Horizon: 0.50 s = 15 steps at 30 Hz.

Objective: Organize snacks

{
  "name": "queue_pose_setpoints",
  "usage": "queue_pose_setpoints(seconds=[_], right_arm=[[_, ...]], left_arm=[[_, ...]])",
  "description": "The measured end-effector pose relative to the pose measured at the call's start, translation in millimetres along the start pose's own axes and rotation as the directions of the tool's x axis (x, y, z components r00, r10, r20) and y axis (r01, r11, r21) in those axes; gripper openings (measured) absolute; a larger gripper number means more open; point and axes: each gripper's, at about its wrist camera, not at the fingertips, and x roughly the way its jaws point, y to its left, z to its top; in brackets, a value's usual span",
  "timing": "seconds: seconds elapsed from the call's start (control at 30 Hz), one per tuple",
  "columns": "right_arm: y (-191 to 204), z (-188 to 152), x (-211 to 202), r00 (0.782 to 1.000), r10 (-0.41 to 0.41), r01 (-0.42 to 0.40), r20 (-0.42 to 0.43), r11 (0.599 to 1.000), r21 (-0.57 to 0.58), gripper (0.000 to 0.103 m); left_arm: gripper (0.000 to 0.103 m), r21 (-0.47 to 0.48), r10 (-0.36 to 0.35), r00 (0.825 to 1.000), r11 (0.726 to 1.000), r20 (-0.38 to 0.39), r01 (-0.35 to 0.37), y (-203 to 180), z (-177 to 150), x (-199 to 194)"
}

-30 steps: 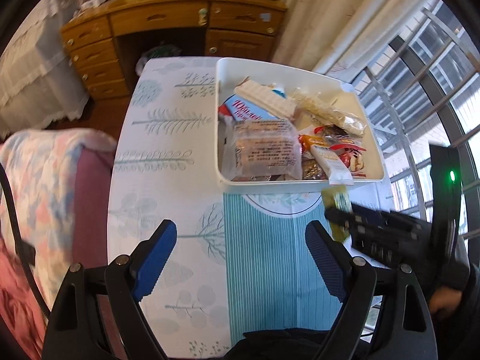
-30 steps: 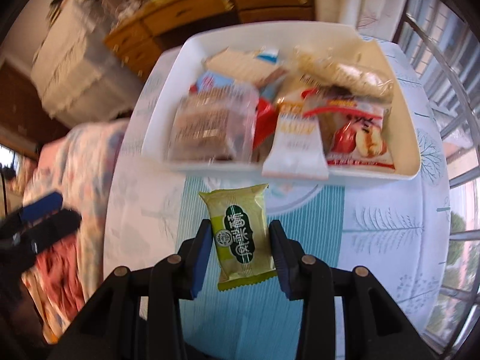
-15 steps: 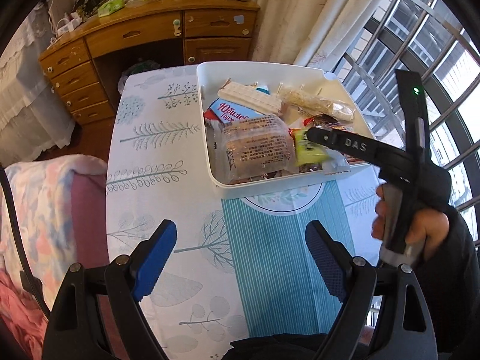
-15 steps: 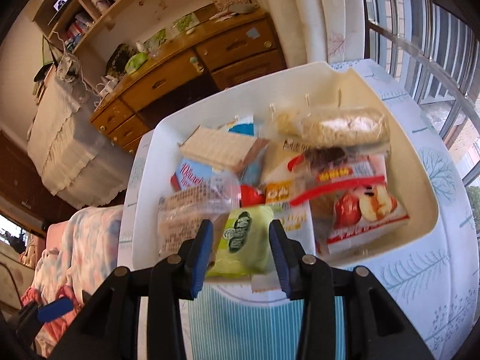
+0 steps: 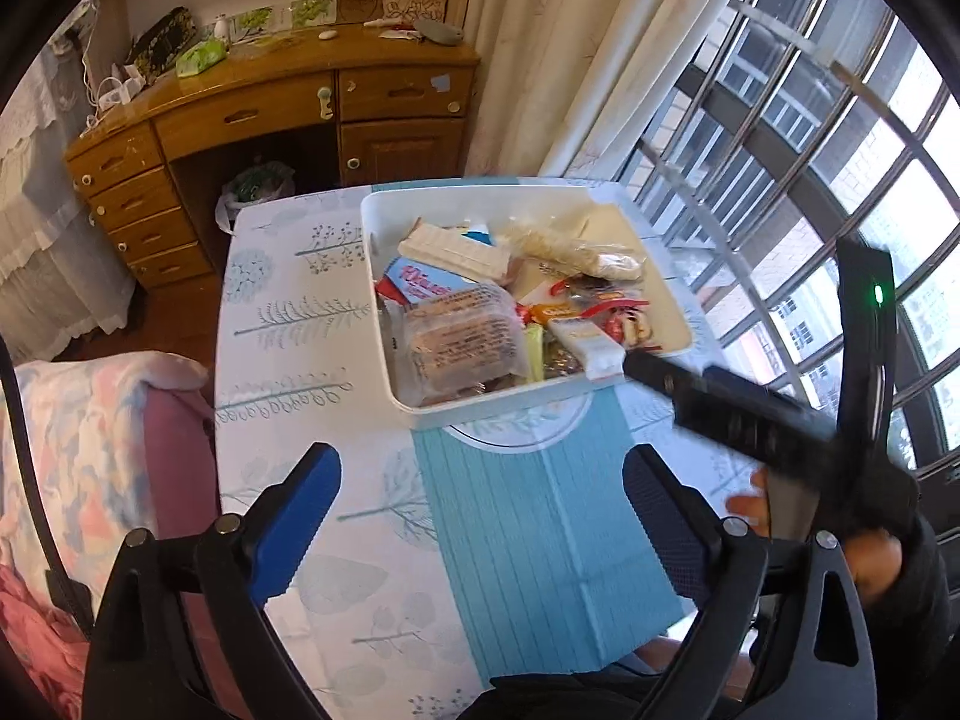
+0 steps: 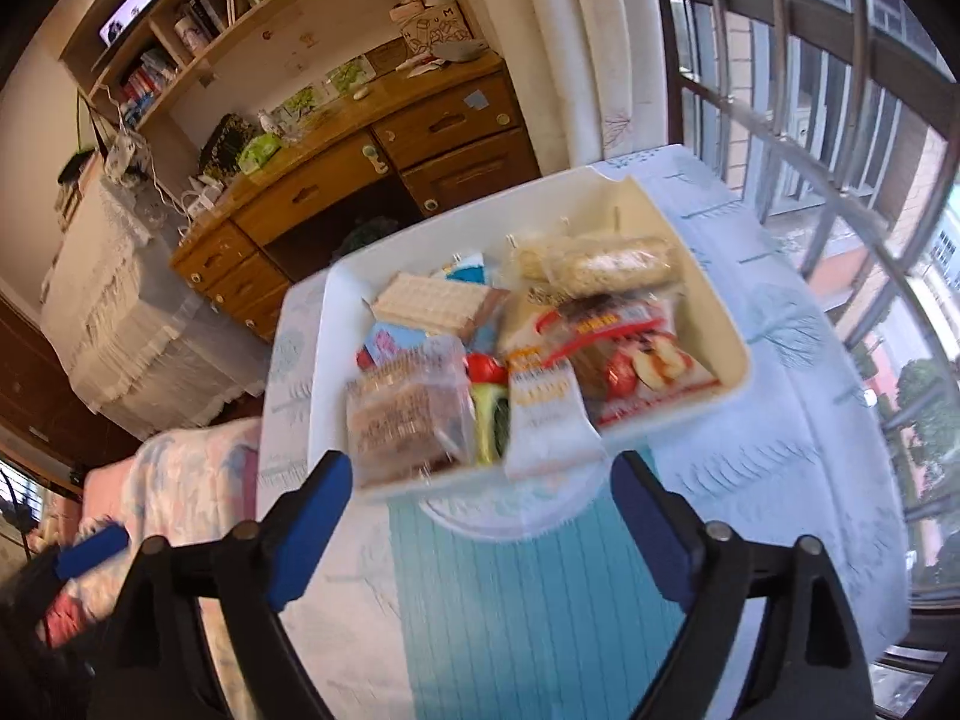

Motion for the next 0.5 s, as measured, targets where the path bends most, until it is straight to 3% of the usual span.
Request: queue_pose_setpoints(seconds=[0.3,0.5], right_arm=[[-12,-62,-52,0.989,-0.113,0.104,-0.095,0.991,-0.089,0.096],[-12,-79,-84,0.988,-0.111,0.095,-0.107,0.985,-0.147,0.096]], left_arm=[[0.102,-0.042,0.015,1.0,0.999,0.027,-0.014,-19,-33,-41],[0.102,-0.07,0.065,0.996,0.996,0.055,-0.061,-31,-51,-61]])
